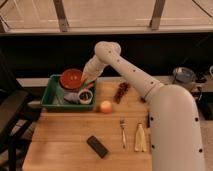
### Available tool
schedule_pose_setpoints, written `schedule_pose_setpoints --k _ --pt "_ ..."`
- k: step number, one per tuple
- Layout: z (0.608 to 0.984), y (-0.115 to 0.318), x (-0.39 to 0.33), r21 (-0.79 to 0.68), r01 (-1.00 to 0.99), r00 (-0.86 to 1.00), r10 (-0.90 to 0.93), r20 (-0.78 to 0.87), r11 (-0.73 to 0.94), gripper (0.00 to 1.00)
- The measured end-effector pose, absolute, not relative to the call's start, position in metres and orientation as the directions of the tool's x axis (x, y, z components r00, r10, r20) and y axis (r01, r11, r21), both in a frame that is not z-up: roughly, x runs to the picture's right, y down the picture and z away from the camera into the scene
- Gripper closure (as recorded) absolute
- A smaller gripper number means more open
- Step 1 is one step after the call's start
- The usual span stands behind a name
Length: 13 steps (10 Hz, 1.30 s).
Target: Stack bowls into tray
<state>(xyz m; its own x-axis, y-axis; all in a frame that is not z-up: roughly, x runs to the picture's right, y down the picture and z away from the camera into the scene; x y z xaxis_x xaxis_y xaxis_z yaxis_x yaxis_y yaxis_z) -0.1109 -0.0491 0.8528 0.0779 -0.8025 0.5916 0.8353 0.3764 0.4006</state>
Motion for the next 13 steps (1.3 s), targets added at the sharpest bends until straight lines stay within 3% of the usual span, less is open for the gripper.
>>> schedule_pose_setpoints --k 6,9,13 --pt "0.896 -0.021 -0.172 0.470 0.795 -0.013 -0.765 0.643 0.382 0.25" --pt "0.908 -0.013 -0.185 0.474 0.799 -0.046 -0.749 0.661 0.370 0.20" --pt "0.881 -0.022 -0.168 0.477 0.804 -0.027 -0.779 0.626 0.355 0.20"
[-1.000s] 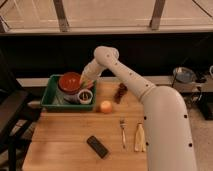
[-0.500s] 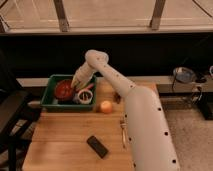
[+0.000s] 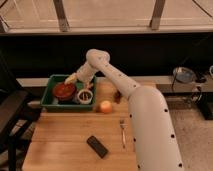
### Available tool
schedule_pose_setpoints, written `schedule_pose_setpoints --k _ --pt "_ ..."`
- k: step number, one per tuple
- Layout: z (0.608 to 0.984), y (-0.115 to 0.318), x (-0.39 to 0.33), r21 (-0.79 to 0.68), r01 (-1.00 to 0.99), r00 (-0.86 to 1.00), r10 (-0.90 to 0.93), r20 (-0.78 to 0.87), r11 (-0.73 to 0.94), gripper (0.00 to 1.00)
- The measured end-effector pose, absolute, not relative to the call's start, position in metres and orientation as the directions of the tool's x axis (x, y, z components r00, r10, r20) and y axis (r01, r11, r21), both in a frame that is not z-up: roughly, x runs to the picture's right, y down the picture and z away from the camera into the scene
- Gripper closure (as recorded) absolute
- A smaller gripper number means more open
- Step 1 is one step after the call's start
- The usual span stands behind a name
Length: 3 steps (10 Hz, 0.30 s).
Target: Stack bowls into tray
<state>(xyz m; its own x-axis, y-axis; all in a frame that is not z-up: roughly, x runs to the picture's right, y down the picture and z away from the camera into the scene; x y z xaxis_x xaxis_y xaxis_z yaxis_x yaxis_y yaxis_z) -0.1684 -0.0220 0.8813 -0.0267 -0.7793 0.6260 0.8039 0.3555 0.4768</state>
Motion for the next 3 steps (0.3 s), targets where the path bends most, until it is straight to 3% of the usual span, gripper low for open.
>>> schedule_pose_setpoints --k 3 --pt "0.836 -0.047 -0.151 0.480 0.815 0.010 -0.836 0.549 0.325 0.20"
